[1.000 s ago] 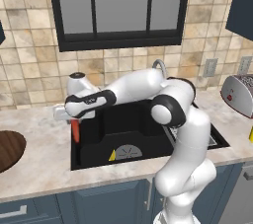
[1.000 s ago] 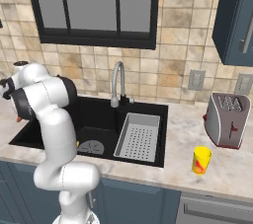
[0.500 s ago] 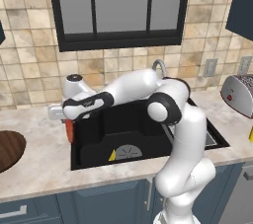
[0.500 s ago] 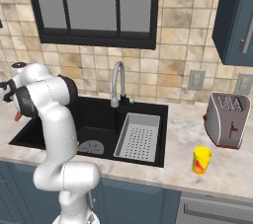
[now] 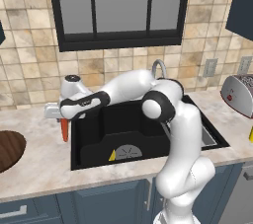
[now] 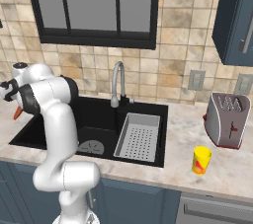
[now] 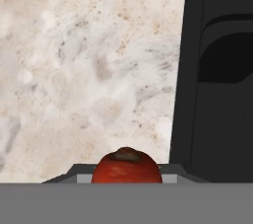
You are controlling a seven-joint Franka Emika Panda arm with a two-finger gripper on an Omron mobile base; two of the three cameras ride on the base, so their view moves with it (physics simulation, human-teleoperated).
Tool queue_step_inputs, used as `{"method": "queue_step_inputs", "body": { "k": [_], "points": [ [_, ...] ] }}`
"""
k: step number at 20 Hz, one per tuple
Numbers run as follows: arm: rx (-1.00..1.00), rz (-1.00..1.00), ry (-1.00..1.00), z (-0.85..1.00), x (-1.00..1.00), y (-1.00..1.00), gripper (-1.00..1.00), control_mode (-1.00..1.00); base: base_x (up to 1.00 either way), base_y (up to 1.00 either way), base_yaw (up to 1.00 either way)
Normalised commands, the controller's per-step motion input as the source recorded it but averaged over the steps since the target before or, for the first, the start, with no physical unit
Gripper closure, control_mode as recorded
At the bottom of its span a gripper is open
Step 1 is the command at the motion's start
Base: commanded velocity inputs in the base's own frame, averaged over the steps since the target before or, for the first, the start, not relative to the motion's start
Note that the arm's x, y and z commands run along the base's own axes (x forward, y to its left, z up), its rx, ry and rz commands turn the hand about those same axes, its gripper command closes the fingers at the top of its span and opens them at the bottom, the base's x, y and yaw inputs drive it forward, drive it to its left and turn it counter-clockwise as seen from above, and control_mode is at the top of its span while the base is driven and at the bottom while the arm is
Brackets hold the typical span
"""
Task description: Remove the carrot and lemon wedge from the sink. Then move the bowl and cup from the counter to the sink for washing.
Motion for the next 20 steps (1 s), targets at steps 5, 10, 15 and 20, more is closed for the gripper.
{"method": "queue_step_inputs", "body": {
  "k": [5,10,15,20],
  "points": [
    [0.0,0.0,0.0,-0.11,0.1,0.19,1.0,-1.0,0.0,0.0,0.0],
    [0.0,0.0,0.0,-0.13,0.1,0.19,1.0,-1.0,0.0,0.0,0.0],
    [0.0,0.0,0.0,-0.15,0.06,0.14,1.0,-1.0,0.0,0.0,0.0],
    [0.0,0.0,0.02,-0.18,0.05,0.08,1.0,-1.0,0.0,0.0,0.0]
  ]
}}
